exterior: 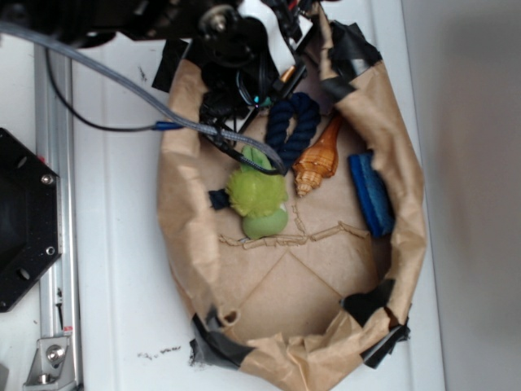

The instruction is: Grab the green ball.

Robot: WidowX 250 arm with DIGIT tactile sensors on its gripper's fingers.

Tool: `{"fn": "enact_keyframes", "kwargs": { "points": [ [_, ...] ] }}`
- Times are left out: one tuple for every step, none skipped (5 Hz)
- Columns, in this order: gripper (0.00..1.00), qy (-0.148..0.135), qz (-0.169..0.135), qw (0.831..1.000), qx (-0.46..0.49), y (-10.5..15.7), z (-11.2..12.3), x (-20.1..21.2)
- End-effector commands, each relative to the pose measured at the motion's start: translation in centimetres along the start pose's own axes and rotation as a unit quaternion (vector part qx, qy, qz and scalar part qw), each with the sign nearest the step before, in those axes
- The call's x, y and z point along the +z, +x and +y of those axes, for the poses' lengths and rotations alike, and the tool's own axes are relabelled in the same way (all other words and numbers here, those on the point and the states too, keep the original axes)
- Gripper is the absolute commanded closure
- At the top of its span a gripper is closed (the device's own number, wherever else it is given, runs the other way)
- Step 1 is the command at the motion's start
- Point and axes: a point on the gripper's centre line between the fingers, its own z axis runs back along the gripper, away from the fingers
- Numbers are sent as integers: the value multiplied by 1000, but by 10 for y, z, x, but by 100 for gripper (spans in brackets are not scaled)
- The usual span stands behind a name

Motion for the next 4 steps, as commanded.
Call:
{"fn": "enact_keyframes", "kwargs": {
  "points": [
    [100, 13, 7, 1000, 26, 0, 13, -2],
    [100, 16, 8, 999, 29, 2, 11, -1],
    [100, 18, 7, 999, 27, 2, 10, 0],
    [100, 14, -13, 999, 42, 12, 6, 18]
  ]
}}
